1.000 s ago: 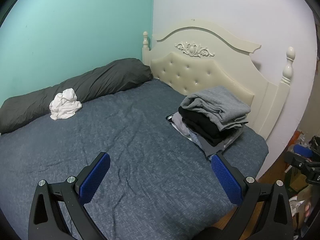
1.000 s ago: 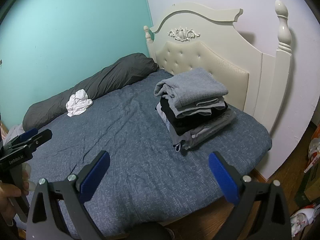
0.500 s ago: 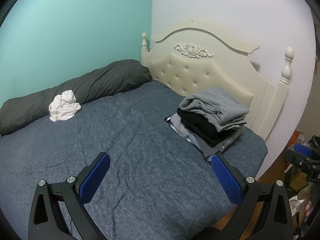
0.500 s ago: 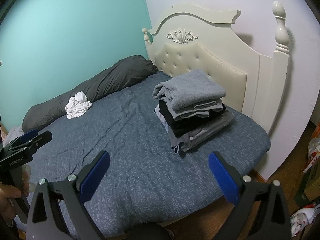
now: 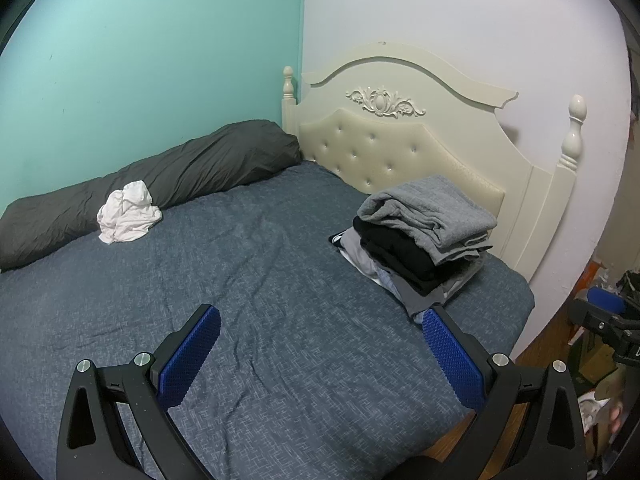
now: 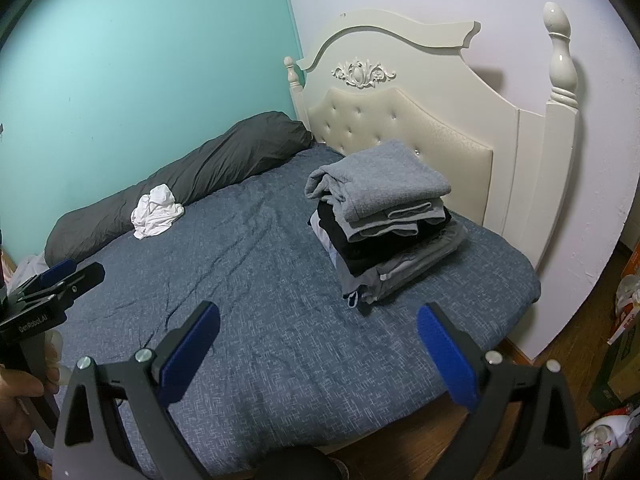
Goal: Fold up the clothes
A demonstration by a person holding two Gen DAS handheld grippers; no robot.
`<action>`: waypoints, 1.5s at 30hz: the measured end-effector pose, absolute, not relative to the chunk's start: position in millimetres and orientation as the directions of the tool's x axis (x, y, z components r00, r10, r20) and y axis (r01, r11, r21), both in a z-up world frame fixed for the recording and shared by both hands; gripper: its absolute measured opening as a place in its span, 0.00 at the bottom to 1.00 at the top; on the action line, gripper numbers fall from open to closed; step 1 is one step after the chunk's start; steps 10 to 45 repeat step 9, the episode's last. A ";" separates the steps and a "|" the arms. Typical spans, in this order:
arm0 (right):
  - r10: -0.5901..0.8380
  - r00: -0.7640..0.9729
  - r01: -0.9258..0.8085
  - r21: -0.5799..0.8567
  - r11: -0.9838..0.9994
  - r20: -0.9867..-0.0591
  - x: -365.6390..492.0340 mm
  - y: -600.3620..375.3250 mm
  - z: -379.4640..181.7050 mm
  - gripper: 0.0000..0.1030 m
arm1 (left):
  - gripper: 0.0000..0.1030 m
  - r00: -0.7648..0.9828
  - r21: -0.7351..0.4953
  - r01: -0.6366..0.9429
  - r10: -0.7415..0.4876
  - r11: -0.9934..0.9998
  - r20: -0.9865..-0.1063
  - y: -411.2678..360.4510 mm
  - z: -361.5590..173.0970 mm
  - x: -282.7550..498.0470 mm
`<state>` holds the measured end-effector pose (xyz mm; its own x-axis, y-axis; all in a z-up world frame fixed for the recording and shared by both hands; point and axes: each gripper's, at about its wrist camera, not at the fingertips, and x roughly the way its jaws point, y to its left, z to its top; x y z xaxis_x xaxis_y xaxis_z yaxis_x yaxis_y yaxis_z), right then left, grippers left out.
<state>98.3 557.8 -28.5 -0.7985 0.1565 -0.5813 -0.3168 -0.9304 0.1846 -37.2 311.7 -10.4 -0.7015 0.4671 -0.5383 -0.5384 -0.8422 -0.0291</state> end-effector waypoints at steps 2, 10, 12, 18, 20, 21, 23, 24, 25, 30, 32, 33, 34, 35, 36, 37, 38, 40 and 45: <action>0.156 -0.798 -0.317 0.184 -0.930 -0.582 98.3 557.2 -28.8 0.97 | 1.00 -0.701 -0.030 -0.539 0.468 -0.842 -0.539 311.9 -10.7 -37.1; 0.154 -0.800 -0.314 0.185 -0.931 -0.581 98.2 557.0 -28.1 0.97 | 1.00 -0.697 -0.035 -0.541 0.471 -0.841 -0.541 310.0 -11.0 -37.7; 0.154 -0.800 -0.314 0.185 -0.931 -0.581 98.2 557.0 -28.1 0.97 | 1.00 -0.697 -0.035 -0.541 0.471 -0.841 -0.541 310.0 -11.0 -37.7; 0.154 -0.800 -0.314 0.185 -0.931 -0.581 98.2 557.0 -28.1 0.97 | 1.00 -0.697 -0.035 -0.541 0.471 -0.841 -0.541 310.0 -11.0 -37.7; 0.154 -0.800 -0.314 0.185 -0.931 -0.581 98.2 557.0 -28.1 0.97 | 1.00 -0.697 -0.035 -0.541 0.471 -0.841 -0.541 310.0 -11.0 -37.7; 0.154 -0.800 -0.314 0.185 -0.931 -0.581 98.2 557.0 -28.1 0.97 | 1.00 -0.697 -0.035 -0.541 0.471 -0.841 -0.541 310.0 -11.0 -37.7; 0.154 -0.800 -0.314 0.185 -0.931 -0.581 98.2 557.0 -28.1 0.97 | 1.00 -0.697 -0.035 -0.541 0.471 -0.841 -0.541 310.0 -11.0 -37.7; 0.154 -0.800 -0.314 0.185 -0.931 -0.581 98.2 557.0 -28.1 0.97 | 1.00 -0.697 -0.035 -0.541 0.471 -0.841 -0.541 310.0 -11.0 -37.7; 0.154 -0.800 -0.314 0.185 -0.931 -0.581 98.2 557.0 -28.1 0.97 | 1.00 -0.697 -0.035 -0.541 0.471 -0.841 -0.541 310.0 -11.0 -37.7; 0.154 -0.800 -0.314 0.185 -0.931 -0.581 98.2 557.0 -28.1 0.97 | 1.00 -0.697 -0.035 -0.541 0.471 -0.841 -0.541 310.0 -11.0 -37.7; 0.154 -0.800 -0.314 0.185 -0.931 -0.581 98.2 557.0 -28.1 0.97 | 1.00 -0.697 -0.035 -0.541 0.471 -0.841 -0.541 310.0 -11.0 -37.7; 0.154 -0.800 -0.314 0.185 -0.931 -0.581 98.2 557.0 -28.1 0.97 | 1.00 -0.697 -0.035 -0.541 0.471 -0.841 -0.541 310.0 -11.0 -37.7; 0.154 -0.800 -0.314 0.185 -0.931 -0.581 98.2 557.0 -28.1 0.97 | 1.00 -0.697 -0.035 -0.541 0.471 -0.841 -0.541 310.0 -11.0 -37.7; 0.154 -0.800 -0.314 0.185 -0.931 -0.581 98.2 557.0 -28.1 0.97 | 1.00 -0.697 -0.035 -0.541 0.471 -0.841 -0.541 310.0 -11.0 -37.7; 0.154 -0.800 -0.314 0.185 -0.931 -0.581 98.2 557.0 -28.1 0.97 | 1.00 -0.697 -0.035 -0.541 0.471 -0.841 -0.541 310.0 -11.0 -37.7; 0.154 -0.800 -0.314 0.185 -0.931 -0.581 98.2 557.0 -28.1 0.97 | 1.00 -0.697 -0.035 -0.541 0.471 -0.841 -0.541 310.0 -11.0 -37.7; 0.154 -0.800 -0.314 0.185 -0.931 -0.581 98.2 557.0 -28.1 0.97 | 1.00 -0.697 -0.035 -0.541 0.471 -0.841 -0.541 310.0 -11.0 -37.7; 0.154 -0.800 -0.314 0.185 -0.931 -0.581 98.2 557.0 -28.1 0.97 | 1.00 -0.697 -0.035 -0.541 0.471 -0.841 -0.541 310.0 -11.0 -37.7; 0.154 -0.800 -0.314 0.185 -0.931 -0.581 98.2 557.0 -28.1 0.97 | 1.00 -0.697 -0.035 -0.541 0.471 -0.841 -0.541 310.0 -11.0 -37.7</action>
